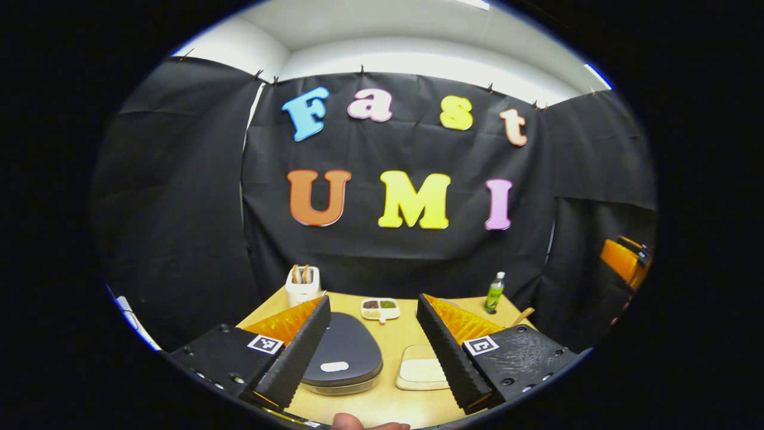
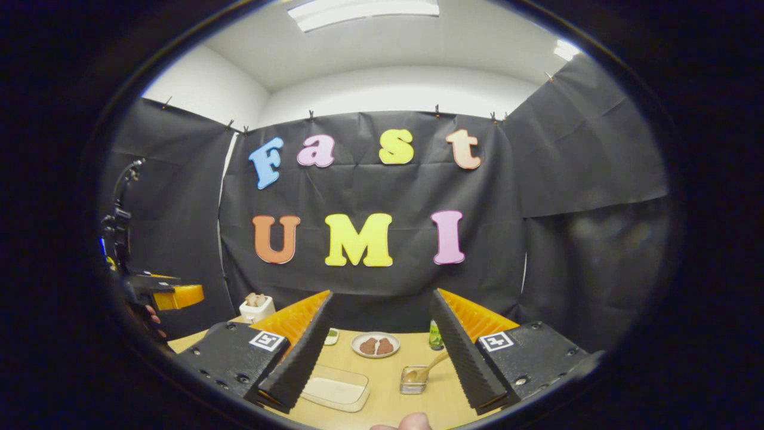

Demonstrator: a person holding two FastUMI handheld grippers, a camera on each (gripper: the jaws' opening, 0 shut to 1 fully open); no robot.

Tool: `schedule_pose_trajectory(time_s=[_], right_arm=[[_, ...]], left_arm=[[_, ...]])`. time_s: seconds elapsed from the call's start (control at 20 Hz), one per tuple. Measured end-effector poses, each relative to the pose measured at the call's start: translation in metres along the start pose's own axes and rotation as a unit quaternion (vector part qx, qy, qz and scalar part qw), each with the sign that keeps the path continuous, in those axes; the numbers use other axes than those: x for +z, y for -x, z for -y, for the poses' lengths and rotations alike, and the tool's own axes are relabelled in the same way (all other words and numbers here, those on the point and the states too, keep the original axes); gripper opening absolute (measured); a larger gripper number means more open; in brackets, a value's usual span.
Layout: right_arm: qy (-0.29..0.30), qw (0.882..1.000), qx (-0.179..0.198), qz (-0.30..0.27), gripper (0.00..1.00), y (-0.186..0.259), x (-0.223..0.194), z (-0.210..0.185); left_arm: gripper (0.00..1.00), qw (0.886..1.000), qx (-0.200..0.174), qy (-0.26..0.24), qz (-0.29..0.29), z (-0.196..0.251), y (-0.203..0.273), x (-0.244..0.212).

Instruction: Close the left gripper, press the button to open the rice cooker; take a wooden spoon from the chopstick holder with the right hand, scoop a spoonful of rice and pour it into the rice cooker, then put the wooden spoon back into the chopstick holder.

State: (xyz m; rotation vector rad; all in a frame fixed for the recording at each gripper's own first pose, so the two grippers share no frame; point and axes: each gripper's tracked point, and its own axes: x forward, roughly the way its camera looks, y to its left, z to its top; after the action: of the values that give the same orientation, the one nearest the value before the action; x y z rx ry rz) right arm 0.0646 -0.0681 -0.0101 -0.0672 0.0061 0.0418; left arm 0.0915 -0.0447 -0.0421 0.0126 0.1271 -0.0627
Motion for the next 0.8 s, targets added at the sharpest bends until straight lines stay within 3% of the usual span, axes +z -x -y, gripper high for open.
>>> schedule_pose_trajectory(time_s=[0.4,0.8], right_arm=[[0.001,1.0,-0.029,0.006,1.0,0.077,0.009,-0.042],[0.003,0.999,-0.03,0.013,1.0,0.101,0.018,-0.064]], left_arm=[[0.94,0.993,-0.096,-0.016,0.062,0.055,0.088,0.02],[0.94,0.989,-0.102,-0.001,0.104,0.049,0.105,0.046]])
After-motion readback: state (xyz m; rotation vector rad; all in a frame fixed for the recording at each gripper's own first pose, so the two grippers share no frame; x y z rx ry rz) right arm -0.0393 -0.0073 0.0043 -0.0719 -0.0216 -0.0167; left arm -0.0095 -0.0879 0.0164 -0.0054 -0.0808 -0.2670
